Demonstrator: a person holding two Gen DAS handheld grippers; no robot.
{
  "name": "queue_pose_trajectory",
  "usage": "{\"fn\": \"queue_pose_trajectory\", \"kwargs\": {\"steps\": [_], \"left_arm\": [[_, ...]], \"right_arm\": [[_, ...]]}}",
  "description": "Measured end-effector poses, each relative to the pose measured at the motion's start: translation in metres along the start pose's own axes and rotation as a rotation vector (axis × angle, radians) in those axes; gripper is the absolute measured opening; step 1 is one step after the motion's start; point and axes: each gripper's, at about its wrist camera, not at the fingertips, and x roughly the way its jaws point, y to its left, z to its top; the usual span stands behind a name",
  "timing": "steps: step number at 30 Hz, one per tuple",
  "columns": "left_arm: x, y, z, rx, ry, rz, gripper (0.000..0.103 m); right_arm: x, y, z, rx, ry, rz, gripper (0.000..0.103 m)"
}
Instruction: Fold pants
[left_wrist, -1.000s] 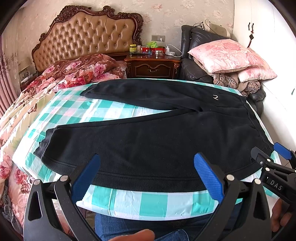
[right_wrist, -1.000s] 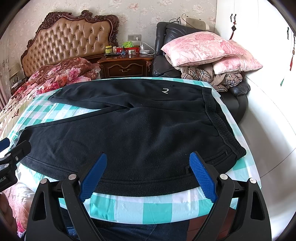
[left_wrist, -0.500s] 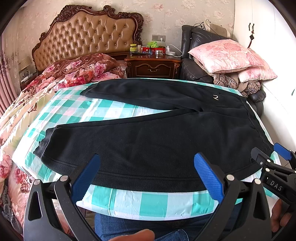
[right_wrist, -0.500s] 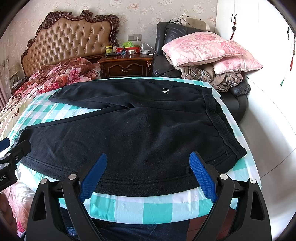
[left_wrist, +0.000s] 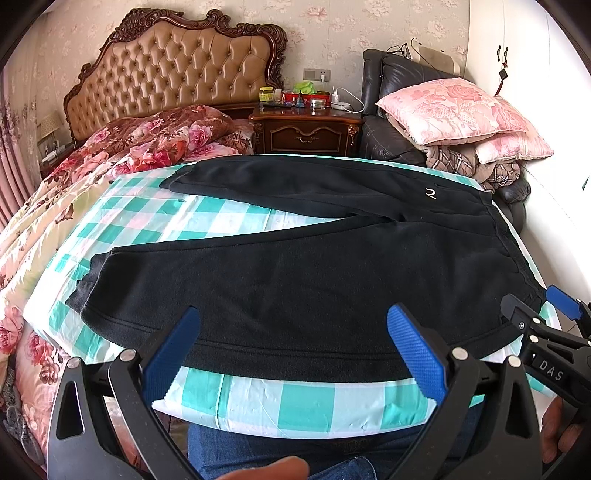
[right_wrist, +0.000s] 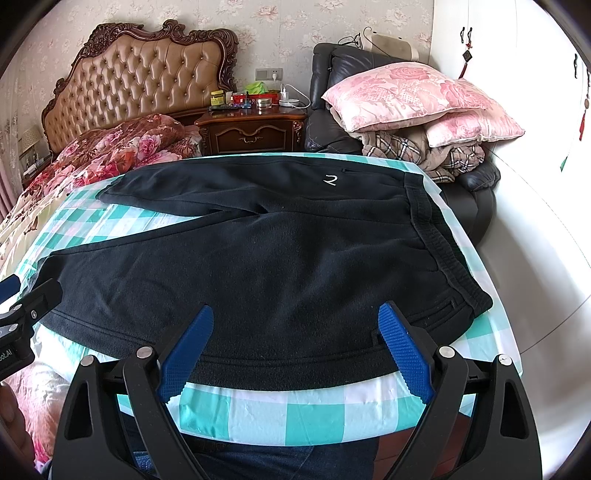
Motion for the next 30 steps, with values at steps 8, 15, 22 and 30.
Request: {"fn": "queue_pose_trajectory", "kwargs": {"steps": [8, 15, 22, 30], "left_arm": [[0.0005, 0.0004, 0.0, -0.001, 0.001, -0.002, 0.102], [0.001, 0.0007, -0.0003, -0.001, 0.002, -0.002, 0.102], [0.0012, 0.0012, -0.0003, -0.002, 0.002, -0.003, 0.102], [0.002, 0.0019, -0.0007, -0.004, 0.004, -0.006, 0.102]], "right_arm": [[-0.0001, -0.0001, -0.0003, 0.004, 0.005, -0.004, 0.088], [0.0002, -0.0004, -0.0007, 0.005, 0.007, -0.006, 0.088], [-0.0003, 0.0, -0.0009, 0.004, 0.008, -0.006, 0.088], [-0.0005, -0.0002, -0.0003, 0.005, 0.009, -0.006, 0.088]]}}
